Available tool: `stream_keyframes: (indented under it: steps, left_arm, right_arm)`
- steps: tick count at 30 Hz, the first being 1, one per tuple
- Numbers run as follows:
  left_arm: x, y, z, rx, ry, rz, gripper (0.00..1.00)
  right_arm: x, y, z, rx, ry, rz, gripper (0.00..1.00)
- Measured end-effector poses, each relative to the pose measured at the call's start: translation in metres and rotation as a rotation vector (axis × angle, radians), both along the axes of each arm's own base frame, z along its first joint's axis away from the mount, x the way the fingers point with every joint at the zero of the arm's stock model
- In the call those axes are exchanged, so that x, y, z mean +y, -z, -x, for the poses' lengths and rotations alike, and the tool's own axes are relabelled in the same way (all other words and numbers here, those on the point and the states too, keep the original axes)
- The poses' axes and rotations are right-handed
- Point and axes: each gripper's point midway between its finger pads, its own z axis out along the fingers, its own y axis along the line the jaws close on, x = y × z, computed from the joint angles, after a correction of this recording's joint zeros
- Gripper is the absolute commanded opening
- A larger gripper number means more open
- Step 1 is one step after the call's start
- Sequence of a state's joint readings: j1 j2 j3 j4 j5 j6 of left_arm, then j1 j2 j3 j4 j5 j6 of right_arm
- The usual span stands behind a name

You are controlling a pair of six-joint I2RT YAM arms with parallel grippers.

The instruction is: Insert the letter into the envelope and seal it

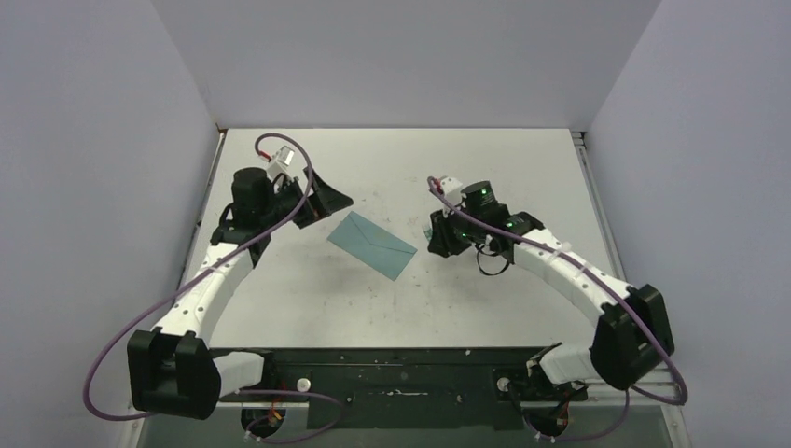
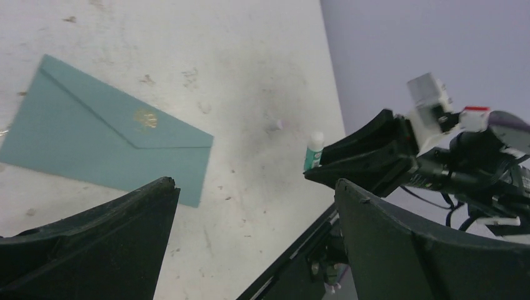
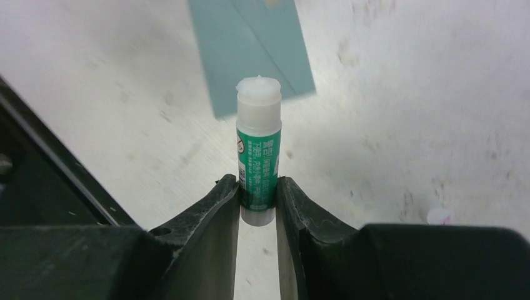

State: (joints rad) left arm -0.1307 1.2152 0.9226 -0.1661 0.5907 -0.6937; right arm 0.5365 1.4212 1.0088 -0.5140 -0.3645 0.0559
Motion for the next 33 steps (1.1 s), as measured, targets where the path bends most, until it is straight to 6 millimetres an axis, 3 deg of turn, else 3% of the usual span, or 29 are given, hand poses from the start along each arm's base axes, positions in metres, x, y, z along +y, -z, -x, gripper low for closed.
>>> stream_keyframes:
  steps: [5, 8, 11, 14, 17, 22, 26, 31, 33]
  left_arm:
    - [-0.045, -0.041, 0.015, -0.129, 0.154, 0.191, 0.97]
    - [-0.064, -0.074, 0.026, -0.228, 0.240, 0.294, 1.00]
    - [-0.080, -0.100, 0.040, -0.316, 0.319, 0.353, 0.85]
    - [-0.099, -0.111, 0.054, -0.353, 0.399, 0.376, 0.66]
    - [-0.113, -0.111, 0.061, -0.356, 0.443, 0.380, 0.54]
    - [-0.118, -0.104, 0.055, -0.336, 0.433, 0.379, 0.39]
    - [-0.124, -0.104, 0.053, -0.327, 0.445, 0.387, 0.30]
    - [-0.132, -0.104, 0.054, -0.308, 0.464, 0.398, 0.27]
    - [-0.133, -0.104, 0.055, -0.306, 0.467, 0.397, 0.17]
  right_arm:
    - [0.052, -0.104, -0.015, -0.182, -0.023, -0.408, 0.05]
    - [0.073, -0.135, -0.017, -0.186, -0.049, -0.564, 0.05]
    - [0.087, -0.158, -0.013, -0.165, -0.081, -0.685, 0.05]
    - [0.095, -0.177, -0.007, -0.148, -0.118, -0.770, 0.05]
    - [0.100, -0.193, -0.001, -0.141, -0.159, -0.836, 0.05]
    - [0.104, -0.205, 0.009, -0.125, -0.214, -0.885, 0.05]
    - [0.104, -0.204, 0.011, -0.106, -0.232, -0.891, 0.05]
    - [0.105, -0.200, 0.013, -0.088, -0.247, -0.884, 0.05]
    - [0.104, -0.198, 0.013, -0.090, -0.248, -0.879, 0.05]
